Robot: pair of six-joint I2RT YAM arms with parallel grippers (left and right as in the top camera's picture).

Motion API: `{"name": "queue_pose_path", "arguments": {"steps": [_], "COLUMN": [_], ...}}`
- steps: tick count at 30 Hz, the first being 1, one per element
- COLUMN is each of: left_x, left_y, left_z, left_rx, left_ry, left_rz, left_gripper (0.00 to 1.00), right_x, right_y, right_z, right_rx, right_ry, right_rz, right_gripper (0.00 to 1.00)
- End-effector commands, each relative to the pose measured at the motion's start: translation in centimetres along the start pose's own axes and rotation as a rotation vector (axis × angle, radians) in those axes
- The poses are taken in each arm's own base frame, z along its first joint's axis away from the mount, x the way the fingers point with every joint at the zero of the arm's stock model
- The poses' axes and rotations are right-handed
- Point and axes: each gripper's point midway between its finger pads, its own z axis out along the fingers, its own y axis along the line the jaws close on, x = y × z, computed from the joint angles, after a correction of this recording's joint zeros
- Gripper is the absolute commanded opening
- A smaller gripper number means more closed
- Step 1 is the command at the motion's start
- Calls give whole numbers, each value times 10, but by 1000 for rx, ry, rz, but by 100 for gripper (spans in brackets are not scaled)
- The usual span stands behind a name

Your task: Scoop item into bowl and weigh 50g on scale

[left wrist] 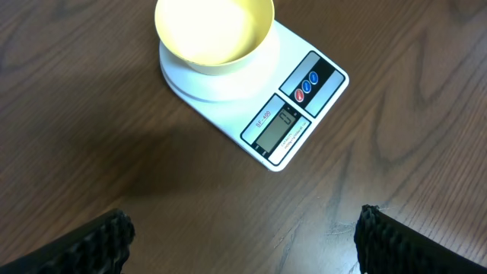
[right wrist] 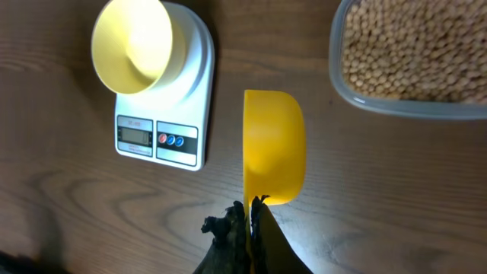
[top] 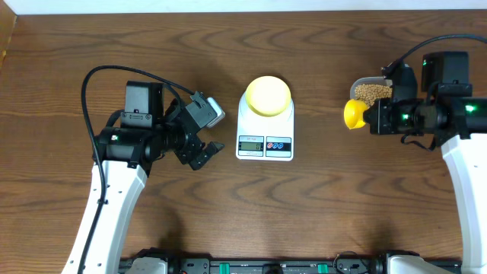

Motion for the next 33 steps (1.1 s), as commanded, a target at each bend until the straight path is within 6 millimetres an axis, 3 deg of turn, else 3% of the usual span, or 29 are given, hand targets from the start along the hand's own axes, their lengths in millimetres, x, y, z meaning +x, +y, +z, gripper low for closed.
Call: {"name": "queue_pose_path", "arguments": {"steps": [1,7,12,16,20,28,33], "left_x": [-1,-1,-1,-1,-1,-1,-1], "left_y": [-2,-2,-2,-2,-2,-2,-2], "left_z": [0,0,0,0,0,0,0], "left_rx": [12,12,12,12,12,12,12], "left_ry": [-9,-9,-9,-9,-9,-9,-9], "left_rz": [13,13,13,13,13,13,13], "left_gripper": [95,95,95,95,95,95,95], "right_x": [-13,-30,-56,-67,-70,-99,-102], "right_y": [4,-24,-34,-58,-78,-72,-79], "right_z": [-18,-37,-48,-49,-46,-63,-50], "right_rx": [15,204,240,288,298,277,281], "right_ry": [-40,-104,-207,-236,-155,-77,-33], "right_rz": [-69,-38,-90,-10,71,110,91], "right_gripper": [1,1,1,1,1,1,1]}}
